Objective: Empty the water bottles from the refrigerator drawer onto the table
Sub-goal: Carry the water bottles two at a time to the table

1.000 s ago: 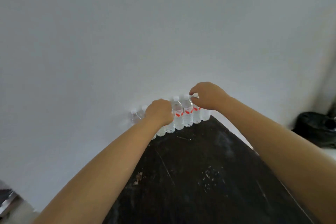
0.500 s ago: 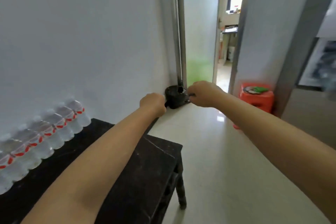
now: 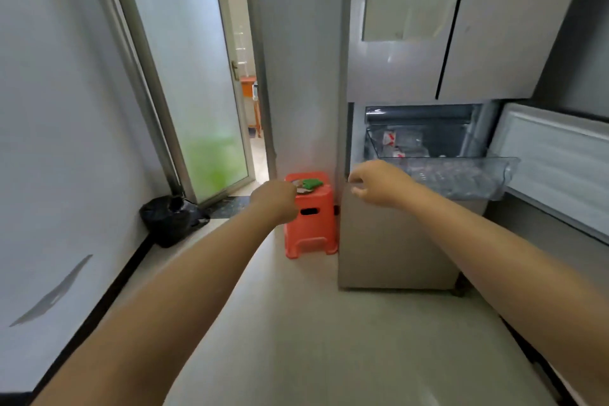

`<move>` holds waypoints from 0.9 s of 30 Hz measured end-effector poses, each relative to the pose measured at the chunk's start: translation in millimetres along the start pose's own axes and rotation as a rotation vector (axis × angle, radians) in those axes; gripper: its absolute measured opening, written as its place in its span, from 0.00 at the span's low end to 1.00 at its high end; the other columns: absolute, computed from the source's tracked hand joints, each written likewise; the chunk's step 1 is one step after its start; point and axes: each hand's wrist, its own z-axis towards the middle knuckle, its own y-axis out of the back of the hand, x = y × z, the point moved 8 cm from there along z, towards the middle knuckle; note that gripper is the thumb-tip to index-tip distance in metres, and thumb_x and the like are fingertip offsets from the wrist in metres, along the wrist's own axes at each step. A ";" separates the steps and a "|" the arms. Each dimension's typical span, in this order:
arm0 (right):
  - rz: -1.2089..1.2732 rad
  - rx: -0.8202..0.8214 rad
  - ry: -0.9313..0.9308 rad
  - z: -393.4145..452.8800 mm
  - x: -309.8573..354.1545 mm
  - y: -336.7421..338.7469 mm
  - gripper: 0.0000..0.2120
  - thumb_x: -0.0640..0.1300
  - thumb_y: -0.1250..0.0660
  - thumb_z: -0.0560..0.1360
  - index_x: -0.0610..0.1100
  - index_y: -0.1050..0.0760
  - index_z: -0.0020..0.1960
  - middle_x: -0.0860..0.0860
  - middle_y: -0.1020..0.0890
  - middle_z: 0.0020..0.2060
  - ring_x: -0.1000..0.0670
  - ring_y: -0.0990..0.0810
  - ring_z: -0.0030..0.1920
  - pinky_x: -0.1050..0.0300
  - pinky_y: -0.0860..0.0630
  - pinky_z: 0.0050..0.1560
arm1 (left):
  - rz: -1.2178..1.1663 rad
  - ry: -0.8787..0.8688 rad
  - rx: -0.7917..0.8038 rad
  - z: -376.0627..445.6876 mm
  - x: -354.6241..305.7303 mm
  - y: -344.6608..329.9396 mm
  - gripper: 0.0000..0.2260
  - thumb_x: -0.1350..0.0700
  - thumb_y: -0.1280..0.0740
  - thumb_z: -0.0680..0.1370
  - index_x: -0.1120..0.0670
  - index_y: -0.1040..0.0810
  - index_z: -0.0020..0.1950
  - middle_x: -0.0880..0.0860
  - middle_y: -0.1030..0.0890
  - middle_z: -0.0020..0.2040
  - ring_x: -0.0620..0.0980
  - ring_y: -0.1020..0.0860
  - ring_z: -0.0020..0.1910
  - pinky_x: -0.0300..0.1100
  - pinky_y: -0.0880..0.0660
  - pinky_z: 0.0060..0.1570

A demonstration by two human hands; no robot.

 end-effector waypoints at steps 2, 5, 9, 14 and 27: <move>0.026 -0.007 -0.052 15.7 -48.2 -1.2 0.13 0.41 0.40 0.77 0.38 0.22 0.58 0.43 0.19 0.56 0.43 0.21 0.56 0.50 0.23 0.57 | 0.000 -0.056 -0.014 33.6 -32.4 -0.3 0.16 0.56 0.40 0.79 0.56 0.27 0.65 0.57 0.23 0.61 0.57 0.25 0.61 0.47 0.26 0.54; 0.044 -0.013 -0.118 48.9 -116.8 -8.8 0.14 0.42 0.40 0.76 0.40 0.22 0.58 0.44 0.19 0.57 0.44 0.20 0.56 0.47 0.23 0.58 | -0.034 -0.107 -0.004 94.1 -68.6 -6.0 0.13 0.59 0.41 0.78 0.59 0.24 0.61 0.58 0.21 0.56 0.57 0.23 0.56 0.45 0.26 0.49; 0.051 0.007 -0.200 99.7 -197.1 -25.6 0.15 0.42 0.40 0.76 0.40 0.22 0.60 0.44 0.19 0.58 0.44 0.21 0.58 0.49 0.24 0.59 | -0.061 -0.154 0.043 189.0 -105.2 -24.5 0.13 0.59 0.42 0.76 0.60 0.22 0.55 0.58 0.21 0.47 0.56 0.22 0.47 0.46 0.26 0.45; 0.057 0.030 -0.359 168.5 -296.0 -33.9 0.14 0.41 0.41 0.76 0.41 0.21 0.57 0.43 0.20 0.59 0.42 0.23 0.59 0.54 0.27 0.56 | -0.027 -0.295 0.106 305.9 -161.2 -34.5 0.13 0.60 0.41 0.77 0.62 0.23 0.58 0.61 0.21 0.58 0.60 0.23 0.57 0.50 0.25 0.55; 0.138 0.174 -0.616 290.4 -527.2 -67.4 0.13 0.44 0.41 0.77 0.39 0.20 0.51 0.42 0.17 0.52 0.45 0.22 0.48 0.54 0.27 0.50 | -0.165 -0.347 0.351 518.6 -326.3 -103.4 0.15 0.56 0.41 0.79 0.61 0.26 0.63 0.60 0.24 0.63 0.58 0.25 0.61 0.48 0.27 0.58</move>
